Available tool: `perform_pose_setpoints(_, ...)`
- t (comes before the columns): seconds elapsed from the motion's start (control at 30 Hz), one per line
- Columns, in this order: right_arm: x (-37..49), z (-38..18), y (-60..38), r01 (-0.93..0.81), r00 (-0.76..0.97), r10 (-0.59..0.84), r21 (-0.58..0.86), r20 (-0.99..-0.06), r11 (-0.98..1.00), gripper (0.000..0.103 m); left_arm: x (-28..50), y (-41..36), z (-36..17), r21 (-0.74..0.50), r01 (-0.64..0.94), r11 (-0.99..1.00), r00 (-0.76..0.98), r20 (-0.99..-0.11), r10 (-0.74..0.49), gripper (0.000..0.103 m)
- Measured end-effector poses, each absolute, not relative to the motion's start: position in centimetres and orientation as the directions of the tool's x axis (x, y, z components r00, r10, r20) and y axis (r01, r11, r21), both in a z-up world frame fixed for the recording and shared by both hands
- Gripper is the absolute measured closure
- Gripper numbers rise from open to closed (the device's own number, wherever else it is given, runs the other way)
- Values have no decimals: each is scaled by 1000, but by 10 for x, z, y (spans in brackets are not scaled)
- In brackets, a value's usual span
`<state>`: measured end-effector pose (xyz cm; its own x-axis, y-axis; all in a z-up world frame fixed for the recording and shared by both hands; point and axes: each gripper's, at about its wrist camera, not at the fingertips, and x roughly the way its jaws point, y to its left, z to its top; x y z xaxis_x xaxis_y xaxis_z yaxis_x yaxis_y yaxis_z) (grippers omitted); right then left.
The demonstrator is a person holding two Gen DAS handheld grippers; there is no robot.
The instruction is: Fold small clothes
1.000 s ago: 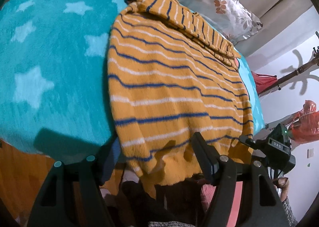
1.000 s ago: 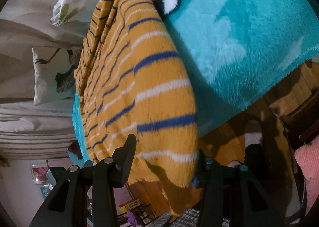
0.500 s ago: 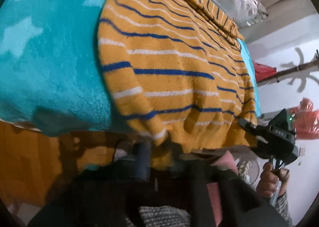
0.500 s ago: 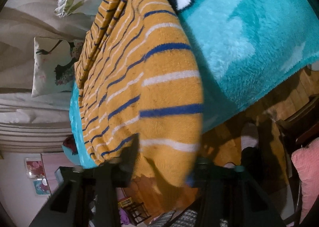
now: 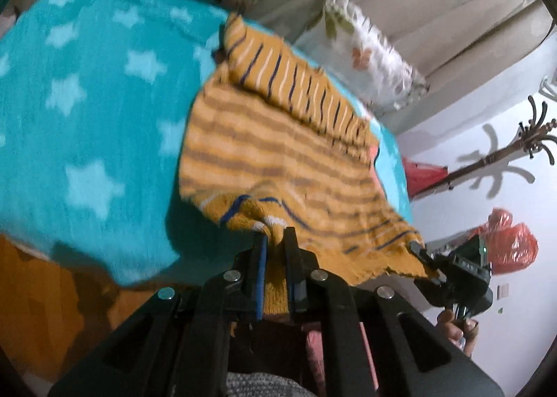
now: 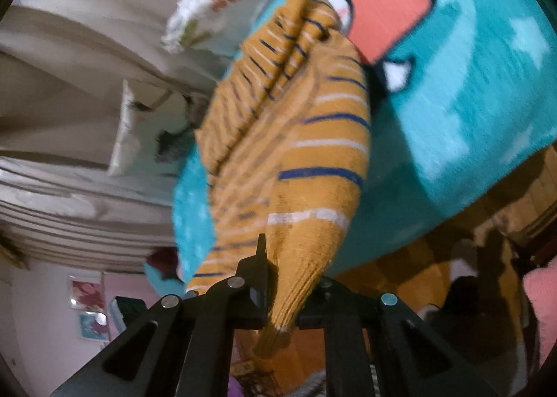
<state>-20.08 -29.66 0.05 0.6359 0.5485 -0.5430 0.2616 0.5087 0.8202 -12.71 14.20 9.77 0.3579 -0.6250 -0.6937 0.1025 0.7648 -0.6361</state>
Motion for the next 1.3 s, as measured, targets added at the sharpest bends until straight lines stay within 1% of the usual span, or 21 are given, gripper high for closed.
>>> perform_pose_setpoints(0.17,-162,28,-296,207,658,562,838,-501,505,92,-86,138,117,-635,93,767,406,-679,-611,94)
perform_pose_setpoints(0.27,-134,44,-301,176,659,573,840,-488,513,92,-49,130,132,-616,84,784,449,-678,-581,94)
perform_pose_setpoints(0.3,-124,49,-304,165,657,579,841,-483,515,92,-39,129,135,-611,80,788,461,-678,-572,96)
perform_pose_setpoints(0.33,-106,55,-307,153,655,585,841,-479,518,92,-25,127,140,-604,73,794,478,-677,-559,102)
perform_pose_setpoints(0.43,-61,66,-317,146,646,589,836,-486,529,92,19,121,146,-594,33,804,508,-682,-526,102)
perform_pose_setpoints(0.57,-2,64,-330,167,616,600,829,-510,533,92,71,114,132,-585,-31,810,518,-703,-488,102)
perform_pose_setpoints(0.67,40,53,-335,192,583,603,813,-544,549,93,98,100,120,-580,-21,814,498,-712,-495,102)
perform_pose_setpoints(0.7,56,46,-337,206,561,599,797,-572,568,93,101,96,116,-566,-21,824,491,-724,-485,99)
perform_pose_setpoints(0.77,76,31,-337,225,523,614,791,-591,570,93,106,85,102,-504,-9,864,463,-768,-443,84)
perform_pose_setpoints(0.8,82,24,-337,231,506,628,794,-592,563,93,106,79,93,-462,-2,887,442,-796,-414,70)
perform_pose_setpoints(0.83,87,17,-337,234,488,639,794,-595,561,93,104,74,86,-443,6,897,430,-808,-402,65)
perform_pose_setpoints(0.9,93,7,-336,233,458,653,790,-603,566,92,97,65,72,-417,40,908,404,-824,-397,64)
perform_pose_setpoints(0.97,96,-3,-336,239,429,666,788,-610,568,92,91,53,59,-406,89,909,375,-832,-408,61)
perform_pose_setpoints(1.07,97,-13,-340,245,407,682,792,-608,560,92,82,36,41,-389,149,909,330,-847,-416,60)
perform_pose_setpoints(1.3,102,-18,-337,244,389,688,789,-613,565,92,75,4,34,-354,269,896,283,-860,-425,60)
